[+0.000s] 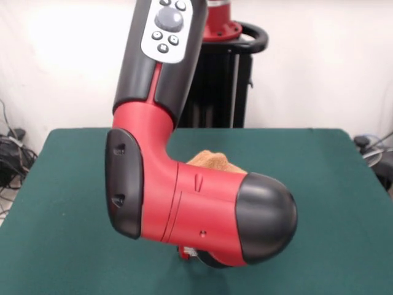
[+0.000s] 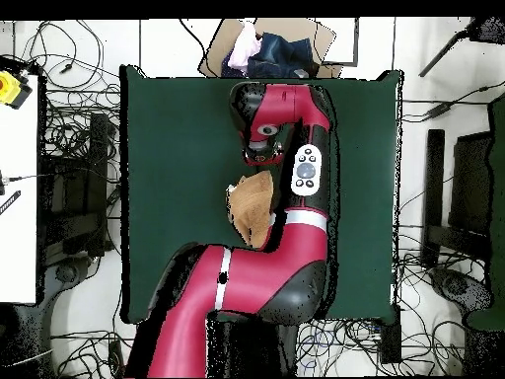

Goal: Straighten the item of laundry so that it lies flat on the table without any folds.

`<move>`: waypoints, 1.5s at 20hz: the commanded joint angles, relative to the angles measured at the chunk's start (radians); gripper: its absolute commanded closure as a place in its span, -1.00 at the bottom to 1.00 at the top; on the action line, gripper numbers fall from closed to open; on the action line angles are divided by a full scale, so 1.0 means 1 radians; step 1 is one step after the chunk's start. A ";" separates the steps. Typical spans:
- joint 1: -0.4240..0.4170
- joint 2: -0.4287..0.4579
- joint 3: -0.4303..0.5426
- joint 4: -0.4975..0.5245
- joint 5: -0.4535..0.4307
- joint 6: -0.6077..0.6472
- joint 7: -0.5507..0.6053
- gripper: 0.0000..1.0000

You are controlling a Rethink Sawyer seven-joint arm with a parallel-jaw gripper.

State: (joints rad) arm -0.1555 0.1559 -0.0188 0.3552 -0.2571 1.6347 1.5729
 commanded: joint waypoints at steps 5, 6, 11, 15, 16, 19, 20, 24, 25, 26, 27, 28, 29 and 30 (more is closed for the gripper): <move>0.031 0.170 -0.023 -0.091 -0.099 0.237 0.030 -1.00; 0.031 0.183 -0.027 -0.111 -0.108 0.273 0.021 -1.00; 0.030 0.236 -0.037 -0.189 -0.142 0.341 0.006 -1.00; 0.028 0.238 -0.044 -0.184 -0.142 0.314 0.001 -1.00; 0.031 0.228 -0.050 -0.172 -0.137 0.307 0.000 -1.00; 0.031 0.220 -0.062 -0.142 -0.133 0.262 -0.003 -1.00; 0.032 0.218 -0.064 -0.138 -0.133 0.247 -0.005 -1.00; 0.034 0.206 -0.078 -0.109 -0.129 0.225 -0.015 -1.00; 0.035 0.201 -0.083 -0.097 -0.127 0.217 -0.018 -1.00; 0.036 0.196 -0.087 -0.083 -0.127 0.204 -0.020 -1.00; 0.037 0.191 -0.091 -0.070 -0.127 0.191 -0.023 -1.00; 0.037 0.183 -0.093 -0.054 -0.126 0.181 -0.027 -1.00; 0.039 0.173 -0.096 -0.036 -0.124 0.177 -0.031 -1.00; 0.041 0.161 -0.102 -0.016 -0.124 0.185 -0.042 -1.00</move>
State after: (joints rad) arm -0.1301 0.3199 -0.0830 0.1083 -0.3234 1.9200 1.5729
